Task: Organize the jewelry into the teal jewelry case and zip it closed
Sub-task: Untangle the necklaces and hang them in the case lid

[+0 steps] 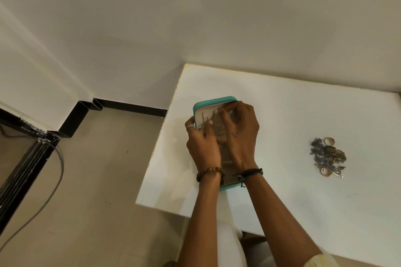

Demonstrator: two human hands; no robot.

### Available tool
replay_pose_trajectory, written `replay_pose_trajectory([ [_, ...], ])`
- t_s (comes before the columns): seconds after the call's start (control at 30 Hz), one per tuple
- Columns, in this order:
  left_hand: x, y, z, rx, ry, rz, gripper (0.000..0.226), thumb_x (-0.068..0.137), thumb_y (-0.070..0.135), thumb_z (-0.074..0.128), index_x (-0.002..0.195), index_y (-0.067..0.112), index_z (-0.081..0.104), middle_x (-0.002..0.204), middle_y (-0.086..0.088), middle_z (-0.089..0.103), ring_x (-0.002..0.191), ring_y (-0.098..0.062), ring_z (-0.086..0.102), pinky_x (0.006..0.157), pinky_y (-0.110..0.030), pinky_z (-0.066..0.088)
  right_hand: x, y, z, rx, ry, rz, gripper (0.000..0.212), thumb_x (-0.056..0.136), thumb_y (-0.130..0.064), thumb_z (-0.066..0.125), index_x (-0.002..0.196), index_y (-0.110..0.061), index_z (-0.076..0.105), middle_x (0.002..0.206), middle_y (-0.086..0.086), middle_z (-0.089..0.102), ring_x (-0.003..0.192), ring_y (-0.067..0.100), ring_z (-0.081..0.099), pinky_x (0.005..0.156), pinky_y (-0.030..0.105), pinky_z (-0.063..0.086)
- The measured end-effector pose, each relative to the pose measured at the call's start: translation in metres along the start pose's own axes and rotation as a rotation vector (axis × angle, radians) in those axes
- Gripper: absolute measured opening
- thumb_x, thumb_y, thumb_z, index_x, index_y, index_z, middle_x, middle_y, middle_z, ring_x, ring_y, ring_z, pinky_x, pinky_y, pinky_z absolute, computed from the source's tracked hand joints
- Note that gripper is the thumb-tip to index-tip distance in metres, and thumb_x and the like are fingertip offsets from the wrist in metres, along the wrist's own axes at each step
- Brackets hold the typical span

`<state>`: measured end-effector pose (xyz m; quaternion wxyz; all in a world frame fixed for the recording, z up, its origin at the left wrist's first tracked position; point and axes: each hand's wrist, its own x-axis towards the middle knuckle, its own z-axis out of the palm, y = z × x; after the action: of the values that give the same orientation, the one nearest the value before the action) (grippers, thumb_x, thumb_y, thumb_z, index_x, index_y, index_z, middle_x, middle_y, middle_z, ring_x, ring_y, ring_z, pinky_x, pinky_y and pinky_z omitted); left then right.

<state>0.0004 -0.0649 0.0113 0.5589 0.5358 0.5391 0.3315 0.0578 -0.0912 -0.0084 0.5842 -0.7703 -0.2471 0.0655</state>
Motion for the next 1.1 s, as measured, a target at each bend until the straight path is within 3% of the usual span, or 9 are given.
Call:
replay_pose_trajectory([
  [0.07,-0.005,-0.003,0.000,-0.019,-0.012,0.001,0.042,0.091,0.017,0.052,0.130,0.016,0.037,0.115,-0.013,0.063,0.094,-0.026,0.066,0.077,-0.027,0.055,0.002,0.002,-0.005,0.004,0.003,0.003,0.003,0.089,-0.017,0.060,0.087,-0.017,0.057,0.097,0.001,0.059,0.084,-0.002,0.050,0.071,0.002,0.037],
  [0.17,-0.013,-0.006,0.001,-0.079,-0.025,-0.025,0.039,0.089,0.010,0.055,0.123,0.019,0.036,0.112,-0.011,0.064,0.080,-0.003,0.062,0.062,-0.005,0.048,0.006,0.004,-0.011,0.051,0.002,0.018,0.006,0.088,-0.015,0.061,0.083,-0.017,0.059,0.092,0.001,0.059,0.081,-0.006,0.050,0.069,0.002,0.037],
  [0.23,-0.017,-0.007,0.001,-0.122,-0.017,-0.042,0.037,0.087,0.007,0.057,0.113,0.020,0.036,0.111,-0.012,0.064,0.077,0.002,0.058,0.056,-0.001,0.046,0.007,0.004,-0.013,0.071,-0.016,0.012,0.008,0.088,-0.015,0.061,0.082,-0.020,0.058,0.091,-0.001,0.059,0.082,-0.009,0.050,0.069,0.002,0.038],
  [0.33,-0.016,-0.006,0.002,-0.230,-0.021,-0.027,0.035,0.087,0.003,0.055,0.109,0.022,0.035,0.103,-0.014,0.068,0.080,-0.010,0.067,0.064,-0.009,0.052,0.005,0.006,-0.016,0.094,-0.033,-0.003,0.006,0.088,-0.014,0.060,0.084,-0.017,0.059,0.093,-0.001,0.059,0.084,-0.009,0.051,0.071,0.004,0.040],
  [0.5,-0.007,-0.002,0.007,-0.354,-0.078,-0.052,0.039,0.087,0.001,0.054,0.113,0.022,0.035,0.092,-0.007,0.067,0.080,-0.012,0.070,0.077,-0.026,0.057,0.005,0.006,-0.018,0.119,-0.036,0.009,0.004,0.088,-0.013,0.060,0.084,-0.015,0.060,0.093,-0.005,0.059,0.086,-0.009,0.052,0.072,0.004,0.041],
  [0.67,-0.003,-0.007,0.010,-0.260,-0.059,-0.042,0.044,0.086,0.003,0.058,0.112,0.027,0.032,0.086,0.009,0.062,0.093,-0.021,0.065,0.090,-0.045,0.053,0.002,0.004,-0.019,0.135,-0.026,0.008,0.005,0.088,-0.012,0.060,0.085,-0.016,0.060,0.095,-0.002,0.060,0.087,-0.009,0.053,0.074,0.003,0.041],
  [0.83,-0.007,-0.008,0.010,-0.168,-0.050,0.008,0.043,0.088,0.001,0.054,0.118,0.022,0.033,0.082,0.018,0.059,0.083,-0.013,0.065,0.085,-0.036,0.054,0.002,0.005,-0.021,0.121,-0.021,0.004,0.004,0.088,-0.014,0.061,0.086,-0.017,0.061,0.095,-0.001,0.060,0.087,-0.008,0.052,0.074,0.003,0.040],
  [1.0,-0.013,-0.006,0.002,0.046,-0.032,0.106,0.049,0.087,0.009,0.058,0.131,0.017,0.037,0.106,0.001,0.060,0.090,-0.008,0.056,0.079,-0.022,0.048,0.000,0.004,-0.024,0.107,-0.017,-0.002,0.003,0.088,-0.014,0.062,0.085,-0.016,0.061,0.095,0.000,0.061,0.086,-0.007,0.052,0.073,0.003,0.041],
  [1.1,-0.013,-0.003,-0.003,0.151,-0.025,0.165,0.053,0.086,0.010,0.060,0.133,0.016,0.038,0.114,-0.010,0.064,0.095,-0.018,0.063,0.079,-0.022,0.048,-0.001,0.003,-0.026,0.097,-0.015,-0.001,0.003,0.088,-0.014,0.062,0.085,-0.015,0.061,0.095,-0.001,0.060,0.087,-0.009,0.052,0.075,0.003,0.041],
])
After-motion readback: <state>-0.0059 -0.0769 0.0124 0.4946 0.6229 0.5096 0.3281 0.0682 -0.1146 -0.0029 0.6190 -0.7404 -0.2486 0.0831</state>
